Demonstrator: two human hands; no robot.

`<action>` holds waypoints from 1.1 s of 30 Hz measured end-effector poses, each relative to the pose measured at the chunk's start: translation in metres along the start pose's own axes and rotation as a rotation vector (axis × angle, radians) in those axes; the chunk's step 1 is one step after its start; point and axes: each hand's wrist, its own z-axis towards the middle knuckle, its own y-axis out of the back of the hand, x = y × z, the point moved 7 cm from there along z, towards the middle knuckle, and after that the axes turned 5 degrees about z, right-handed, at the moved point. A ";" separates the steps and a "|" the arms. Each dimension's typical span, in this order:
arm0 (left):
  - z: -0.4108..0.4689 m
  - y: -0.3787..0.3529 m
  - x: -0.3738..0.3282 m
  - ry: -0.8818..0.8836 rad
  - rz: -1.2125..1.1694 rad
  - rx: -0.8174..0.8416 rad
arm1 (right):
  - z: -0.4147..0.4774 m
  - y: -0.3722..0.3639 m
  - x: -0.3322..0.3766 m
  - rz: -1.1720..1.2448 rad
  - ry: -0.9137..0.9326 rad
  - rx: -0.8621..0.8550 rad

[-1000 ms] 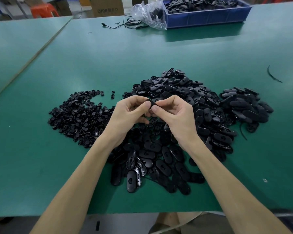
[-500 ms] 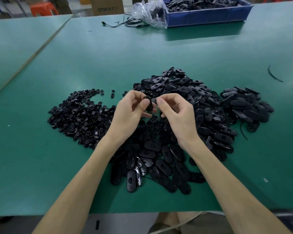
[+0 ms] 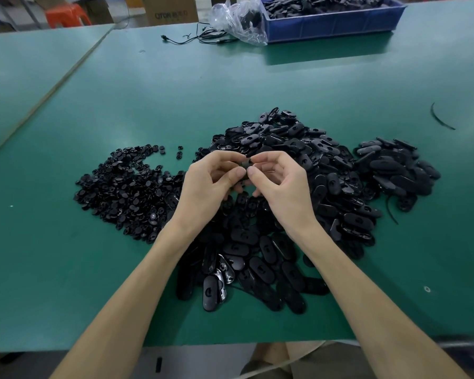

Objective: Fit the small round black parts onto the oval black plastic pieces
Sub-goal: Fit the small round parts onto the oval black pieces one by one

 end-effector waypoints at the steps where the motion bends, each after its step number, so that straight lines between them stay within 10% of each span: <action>1: 0.000 0.001 0.001 0.009 -0.016 0.001 | 0.000 0.000 0.000 0.001 0.001 0.005; 33: -0.001 -0.003 0.001 0.066 -0.053 0.011 | -0.006 0.001 0.009 -0.024 0.027 -0.020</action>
